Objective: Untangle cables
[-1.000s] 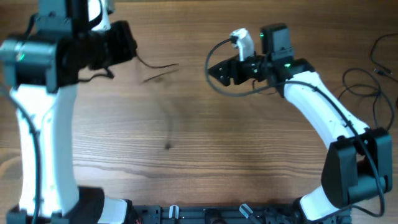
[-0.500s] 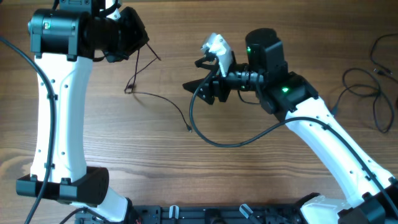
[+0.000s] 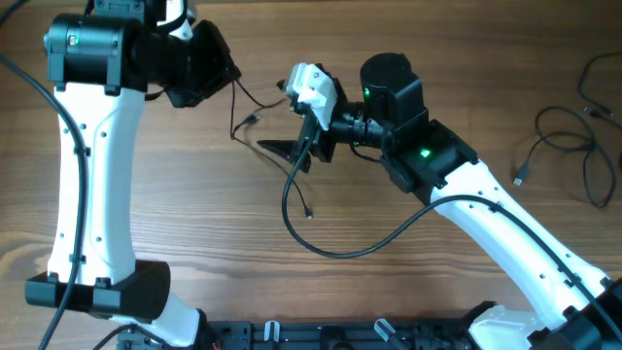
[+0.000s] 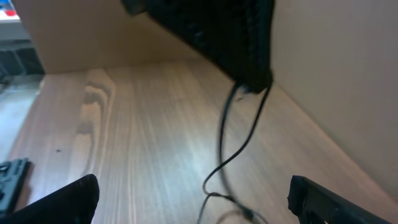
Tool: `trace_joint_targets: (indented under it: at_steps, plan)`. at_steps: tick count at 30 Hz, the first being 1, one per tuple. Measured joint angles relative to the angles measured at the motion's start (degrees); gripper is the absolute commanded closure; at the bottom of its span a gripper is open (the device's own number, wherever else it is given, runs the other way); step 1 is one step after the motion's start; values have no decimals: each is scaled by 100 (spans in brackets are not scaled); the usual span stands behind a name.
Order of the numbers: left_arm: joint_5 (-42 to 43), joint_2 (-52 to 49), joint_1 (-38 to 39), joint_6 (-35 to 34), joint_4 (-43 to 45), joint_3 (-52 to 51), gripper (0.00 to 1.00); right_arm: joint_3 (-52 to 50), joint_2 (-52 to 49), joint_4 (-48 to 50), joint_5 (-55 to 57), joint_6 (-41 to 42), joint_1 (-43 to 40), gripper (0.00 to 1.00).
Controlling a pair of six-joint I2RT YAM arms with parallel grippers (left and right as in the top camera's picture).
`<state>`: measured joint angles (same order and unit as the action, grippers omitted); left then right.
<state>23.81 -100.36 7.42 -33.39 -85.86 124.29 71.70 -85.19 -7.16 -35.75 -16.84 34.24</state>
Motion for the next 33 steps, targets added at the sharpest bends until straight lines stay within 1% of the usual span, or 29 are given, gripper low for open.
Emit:
trace_joint_targets:
  at_steps: [3,4,7,9,10,11,12,16,17,18,19,22,25,26,29,31,33]
  plan:
    - [378,0,0,2,-149,0,96,0,0,-2,85,-94,0,6]
    - [455,0,2,4,-164,0,96,0,0,-2,105,-114,0,9]
    - [575,9,94,26,-175,0,96,0,0,0,133,-149,0,13]
    - [575,57,216,28,-157,0,96,0,0,0,133,-151,0,19]
    - [568,107,302,28,-136,0,96,0,0,0,136,-151,0,36]
    - [566,181,387,28,-125,0,96,0,0,-2,138,-155,0,91]
    - [568,267,459,28,-125,0,96,0,0,0,151,-164,0,96]
    - [520,614,625,31,-116,0,96,0,0,0,151,-195,2,96]
    - [463,678,625,31,-116,0,89,0,0,4,149,-192,9,96]
    - [411,710,625,33,-118,0,68,0,0,15,153,-188,11,96]
    - [269,741,627,66,-120,0,0,0,0,39,170,-164,13,96]
    - [-326,802,632,365,-92,2,0,0,0,111,555,81,7,96]
    - [-1244,800,636,839,-22,4,0,151,24,63,1137,511,-20,96]
    - [-1703,800,636,1001,24,4,0,306,48,39,1360,673,-63,96]
    - [-2632,800,636,1246,39,4,0,1060,306,-59,1956,1062,-271,96]
    - [-2981,800,636,1325,37,4,0,1860,595,-96,2347,1196,-466,96]
    - [-3220,800,636,1384,2,4,0,2680,938,-463,2621,1257,-656,96]
